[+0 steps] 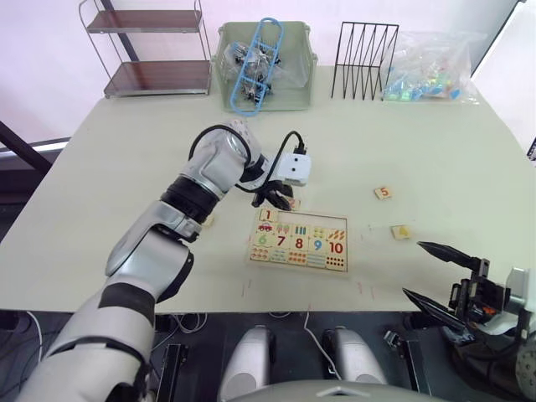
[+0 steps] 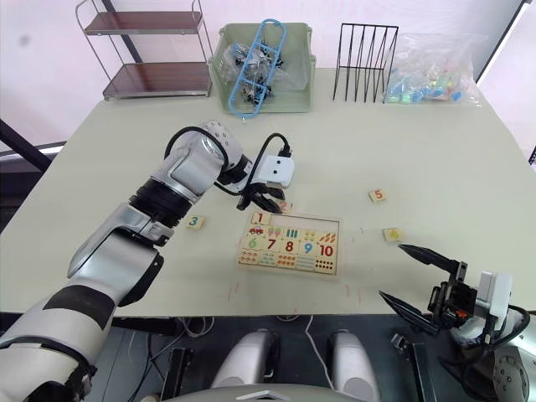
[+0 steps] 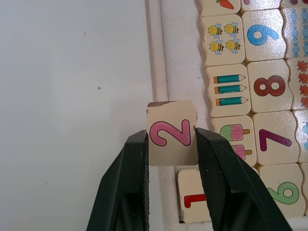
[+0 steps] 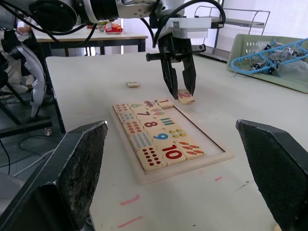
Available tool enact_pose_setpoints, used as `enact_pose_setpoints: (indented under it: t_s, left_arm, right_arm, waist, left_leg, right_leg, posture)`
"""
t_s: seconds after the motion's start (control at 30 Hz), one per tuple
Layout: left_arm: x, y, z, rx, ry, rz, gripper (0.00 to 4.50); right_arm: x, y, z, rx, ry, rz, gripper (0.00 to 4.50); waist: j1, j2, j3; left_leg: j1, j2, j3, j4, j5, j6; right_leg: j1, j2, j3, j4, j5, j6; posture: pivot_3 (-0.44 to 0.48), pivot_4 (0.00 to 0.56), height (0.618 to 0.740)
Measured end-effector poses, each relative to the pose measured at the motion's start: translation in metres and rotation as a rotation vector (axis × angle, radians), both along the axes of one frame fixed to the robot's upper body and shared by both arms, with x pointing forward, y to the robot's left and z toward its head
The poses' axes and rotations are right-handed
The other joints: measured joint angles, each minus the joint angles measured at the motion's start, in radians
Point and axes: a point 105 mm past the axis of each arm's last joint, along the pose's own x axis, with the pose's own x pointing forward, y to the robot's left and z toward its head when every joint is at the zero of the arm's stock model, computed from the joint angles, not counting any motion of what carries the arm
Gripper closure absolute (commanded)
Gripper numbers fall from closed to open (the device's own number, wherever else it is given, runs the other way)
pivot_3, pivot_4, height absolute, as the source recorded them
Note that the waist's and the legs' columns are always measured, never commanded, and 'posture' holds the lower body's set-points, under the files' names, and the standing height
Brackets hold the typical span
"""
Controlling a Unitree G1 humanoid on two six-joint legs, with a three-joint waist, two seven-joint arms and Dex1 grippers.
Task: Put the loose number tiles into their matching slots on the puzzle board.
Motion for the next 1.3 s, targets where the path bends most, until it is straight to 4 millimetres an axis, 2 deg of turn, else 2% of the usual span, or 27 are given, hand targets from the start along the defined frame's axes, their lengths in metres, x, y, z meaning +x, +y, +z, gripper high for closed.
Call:
enact_pose_setpoints:
  t_s: [0.37, 1.3]
  left_arm:
    - [-0.007, 0.002, -0.003, 0.052, 0.028, -0.016, 3.57]
    - [-0.007, 0.008, -0.017, 0.097, 0.034, -0.003, 3.57]
  right_arm:
    - [-0.001, -0.004, -0.006, 0.002, 0.016, -0.021, 0.0]
    - [-0.004, -0.006, -0.009, -0.005, 0.016, -0.017, 0.0]
  waist:
    - [0.0, 0.0, 0.0]
    - [0.001, 0.0, 0.0]
  left_leg:
    - [0.0, 0.0, 0.0, 0.0, 0.0, 0.0]
    - [0.0, 0.0, 0.0, 0.0, 0.0, 0.0]
  right_leg:
    - [0.0, 0.0, 0.0, 0.0, 0.0, 0.0]
    - [0.0, 0.0, 0.0, 0.0, 0.0, 0.0]
  posture:
    - [0.0, 0.15, 0.74]
    - [0.0, 0.15, 0.74]
